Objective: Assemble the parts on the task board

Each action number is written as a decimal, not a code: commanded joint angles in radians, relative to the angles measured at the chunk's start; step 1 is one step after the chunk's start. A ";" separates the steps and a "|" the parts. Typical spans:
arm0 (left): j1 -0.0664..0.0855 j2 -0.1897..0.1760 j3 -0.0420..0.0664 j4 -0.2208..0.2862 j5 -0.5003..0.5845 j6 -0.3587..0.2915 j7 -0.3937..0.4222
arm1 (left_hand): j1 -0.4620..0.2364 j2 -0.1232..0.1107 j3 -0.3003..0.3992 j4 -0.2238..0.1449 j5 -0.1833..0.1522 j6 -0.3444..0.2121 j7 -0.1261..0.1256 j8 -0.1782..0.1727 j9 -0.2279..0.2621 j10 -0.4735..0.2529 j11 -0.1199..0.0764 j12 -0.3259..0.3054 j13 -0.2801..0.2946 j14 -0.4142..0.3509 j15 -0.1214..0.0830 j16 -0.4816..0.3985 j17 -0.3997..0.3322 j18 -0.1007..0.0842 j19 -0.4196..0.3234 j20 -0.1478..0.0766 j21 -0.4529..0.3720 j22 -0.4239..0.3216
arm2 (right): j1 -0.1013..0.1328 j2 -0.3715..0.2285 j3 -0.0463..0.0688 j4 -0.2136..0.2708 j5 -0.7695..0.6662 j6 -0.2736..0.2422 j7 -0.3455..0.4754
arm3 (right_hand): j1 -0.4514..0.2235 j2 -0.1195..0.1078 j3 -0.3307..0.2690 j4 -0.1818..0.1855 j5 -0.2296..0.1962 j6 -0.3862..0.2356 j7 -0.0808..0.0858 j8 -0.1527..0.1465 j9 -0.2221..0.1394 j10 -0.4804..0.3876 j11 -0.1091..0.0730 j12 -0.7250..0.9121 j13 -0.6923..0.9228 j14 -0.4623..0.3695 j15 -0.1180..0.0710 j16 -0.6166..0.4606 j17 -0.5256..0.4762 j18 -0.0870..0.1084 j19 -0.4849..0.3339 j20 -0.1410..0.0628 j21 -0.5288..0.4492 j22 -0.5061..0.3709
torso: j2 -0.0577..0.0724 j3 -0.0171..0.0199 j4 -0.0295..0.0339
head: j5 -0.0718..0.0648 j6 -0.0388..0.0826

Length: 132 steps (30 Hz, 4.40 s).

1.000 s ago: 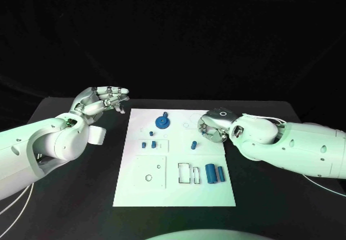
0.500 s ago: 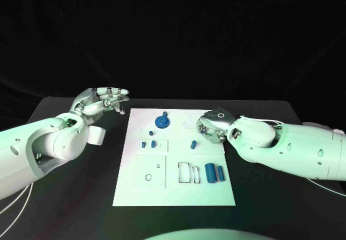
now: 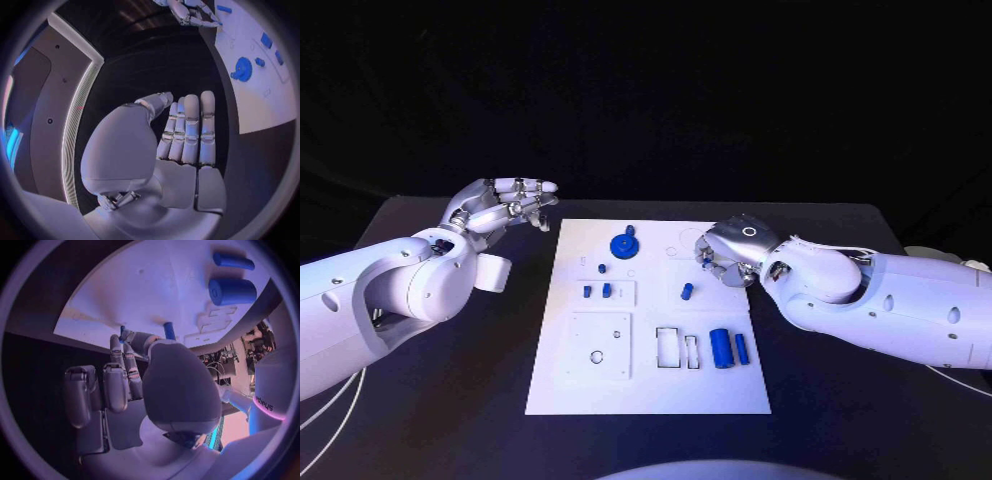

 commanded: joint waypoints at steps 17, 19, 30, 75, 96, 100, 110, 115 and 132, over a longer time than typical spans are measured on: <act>0.001 0.012 0.000 -0.014 0.012 0.022 -0.004 | 0.002 0.010 -0.002 -0.006 0.004 -0.013 0.005 -0.007 -0.002 -0.017 0.002 0.006 0.001 -0.009 0.004 -0.007 -0.004 0.013 0.006 0.001 -0.006 -0.002 | 0.028 -0.017 0.010 0.162 0.116 -0.086 0.030 | -0.012 0.000 0.008 -0.008 -0.009 0.007 0.001 0.001 0.000 0.066 -0.056 -0.003 0.006 0.049 -0.005 -0.002 -0.005 -0.012 0.083 -0.006 0.001 0.245 | 0.002 -0.0010 0.0001 | 0.035 0.005; 0.001 0.015 0.000 -0.017 0.013 0.022 -0.005 | 0.003 0.010 -0.002 -0.006 0.004 -0.014 0.005 -0.008 -0.002 -0.018 0.003 0.006 0.001 -0.009 0.004 -0.007 -0.005 0.013 0.006 0.001 -0.006 -0.002 | 0.026 0.002 0.010 0.180 0.124 -0.086 0.035 | -0.012 0.000 0.008 -0.008 -0.008 0.007 0.001 0.001 0.000 0.066 -0.056 -0.003 0.006 0.049 -0.005 -0.002 -0.006 -0.012 0.084 -0.006 0.002 0.245 | 0.001 -0.0015 0.0005 | 0.046 0.005; 0.001 0.041 0.000 -0.028 0.024 0.017 -0.003 | 0.003 0.011 -0.002 -0.006 0.004 -0.014 0.005 -0.008 -0.003 -0.019 0.003 0.007 0.001 -0.009 0.004 -0.007 -0.005 0.013 0.006 0.001 -0.007 -0.002 | -0.040 0.133 -0.001 0.172 0.143 -0.073 0.068 | -0.015 0.000 0.009 -0.010 -0.004 0.005 0.001 0.000 0.001 0.065 -0.056 -0.005 0.006 0.048 -0.005 -0.004 -0.009 -0.011 0.081 -0.006 -0.004 0.243 | 0.002 -0.0041 0.0018 | 0.107 -0.005; 0.002 0.065 0.000 -0.038 0.031 0.020 -0.015 | -0.005 0.013 -0.005 0.001 0.003 -0.017 0.007 -0.009 -0.003 -0.026 0.005 0.013 0.002 -0.009 0.007 -0.007 -0.008 0.013 0.006 0.004 -0.010 -0.004 | -0.107 0.217 -0.012 0.096 0.145 0.015 0.082 | -0.031 -0.003 0.001 -0.012 -0.003 0.004 0.002 -0.001 0.003 0.065 -0.055 -0.011 0.008 0.047 -0.004 -0.006 -0.014 -0.010 0.079 -0.006 -0.008 0.241 | 0.003 -0.0013 -0.0006 | 0.153 -0.043; 0.002 0.065 0.000 -0.038 0.031 0.019 -0.022 | -0.003 0.015 -0.004 0.000 0.003 -0.017 0.007 -0.009 -0.003 -0.027 0.005 0.016 0.002 -0.008 0.007 -0.006 -0.009 0.013 0.007 0.004 -0.011 -0.005 | -0.109 0.233 -0.016 0.096 0.139 0.036 0.081 | -0.033 -0.003 -0.002 -0.013 -0.004 0.004 0.002 -0.001 0.004 0.064 -0.055 -0.012 0.009 0.047 -0.004 -0.005 -0.013 -0.010 0.079 -0.006 -0.008 0.241 | 0.003 -0.0022 0.0005 | 0.148 -0.046; 0.002 0.064 0.000 -0.038 0.030 0.018 -0.023 | -0.003 0.015 -0.004 0.000 0.003 -0.017 0.007 -0.009 -0.003 -0.027 0.005 0.016 0.002 -0.008 0.007 -0.006 -0.009 0.013 0.007 0.004 -0.011 -0.005 | -0.109 0.234 -0.017 0.096 0.128 0.045 0.069 | -0.036 -0.003 -0.004 -0.013 -0.006 0.004 0.002 -0.001 0.004 0.064 -0.055 -0.013 0.009 0.047 -0.004 -0.006 -0.014 -0.009 0.079 -0.005 -0.009 0.241 | 0.003 -0.0022 0.0002 | 0.148 -0.047; 0.002 0.064 0.000 -0.038 0.030 0.021 -0.026 | -0.003 0.015 -0.004 0.000 0.003 -0.017 0.007 -0.009 -0.003 -0.027 0.005 0.016 0.002 -0.008 0.007 -0.006 -0.009 0.013 0.007 0.004 -0.011 -0.005 | -0.109 0.238 -0.017 0.091 0.108 0.058 0.042 | -0.099 -0.031 -0.036 0.008 0.011 -0.080 0.025 -0.055 -0.014 0.001 -0.029 -0.062 -0.006 0.041 0.017 -0.018 -0.041 0.000 0.059 0.008 -0.052 0.224 | 0.002 -0.0019 -0.0009 | 0.147 -0.047; 0.002 0.065 0.000 -0.038 0.030 0.021 -0.029 | -0.002 0.016 -0.004 0.000 0.003 -0.017 0.007 -0.009 -0.003 -0.028 0.005 0.018 0.002 -0.008 0.006 -0.006 -0.010 0.013 0.008 0.004 -0.011 -0.005 | -0.108 0.234 -0.017 0.091 0.096 0.036 0.028 | -0.112 -0.045 -0.047 0.012 0.008 -0.114 0.022 -0.077 -0.021 -0.028 -0.023 -0.083 -0.016 0.038 0.022 -0.023 -0.051 0.005 0.050 0.015 -0.074 0.215 | 0.002 -0.0015 -0.0006 | 0.145 -0.047; 0.002 0.058 -0.001 -0.041 0.030 0.029 -0.036 | -0.003 0.015 -0.004 0.000 0.003 -0.019 0.008 -0.010 -0.003 -0.030 0.005 0.018 0.002 -0.009 0.007 -0.006 -0.010 0.013 0.008 0.004 -0.012 -0.006 | -0.078 0.078 0.000 0.204 0.109 -0.045 0.015 | -0.126 -0.062 -0.063 0.019 0.018 -0.112 0.017 -0.080 -0.020 -0.047 -0.023 -0.089 -0.027 0.027 0.023 -0.045 -0.092 0.015 0.032 0.020 -0.118 0.197 | 0.001 -0.0008 -0.0031 | 0.119 -0.031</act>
